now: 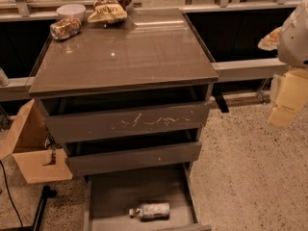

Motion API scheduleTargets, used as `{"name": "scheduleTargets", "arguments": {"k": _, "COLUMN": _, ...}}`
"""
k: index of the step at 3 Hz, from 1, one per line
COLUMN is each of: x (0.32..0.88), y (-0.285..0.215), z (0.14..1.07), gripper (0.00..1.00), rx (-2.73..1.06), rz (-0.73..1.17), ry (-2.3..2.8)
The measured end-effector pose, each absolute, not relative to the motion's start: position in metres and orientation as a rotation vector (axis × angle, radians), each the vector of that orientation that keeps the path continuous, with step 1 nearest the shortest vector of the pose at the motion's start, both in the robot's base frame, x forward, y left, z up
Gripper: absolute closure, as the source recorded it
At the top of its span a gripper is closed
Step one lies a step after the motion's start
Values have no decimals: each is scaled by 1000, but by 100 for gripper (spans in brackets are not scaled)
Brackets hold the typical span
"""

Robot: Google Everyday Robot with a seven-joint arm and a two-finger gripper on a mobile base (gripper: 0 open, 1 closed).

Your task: Pick blue plastic bottle from bottom drawer and place on counter

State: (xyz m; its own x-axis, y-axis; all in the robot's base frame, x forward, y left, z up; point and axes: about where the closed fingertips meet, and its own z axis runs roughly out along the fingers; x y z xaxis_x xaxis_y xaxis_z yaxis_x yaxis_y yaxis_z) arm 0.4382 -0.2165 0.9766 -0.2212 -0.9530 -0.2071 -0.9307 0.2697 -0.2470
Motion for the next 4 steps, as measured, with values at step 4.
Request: {"name": "scheduleTargets", "arguments": {"k": 4, "x": 454, "y": -157, "z": 933, "gripper": 0, "rx": -1756, "rz": 21, "ry": 2176}}
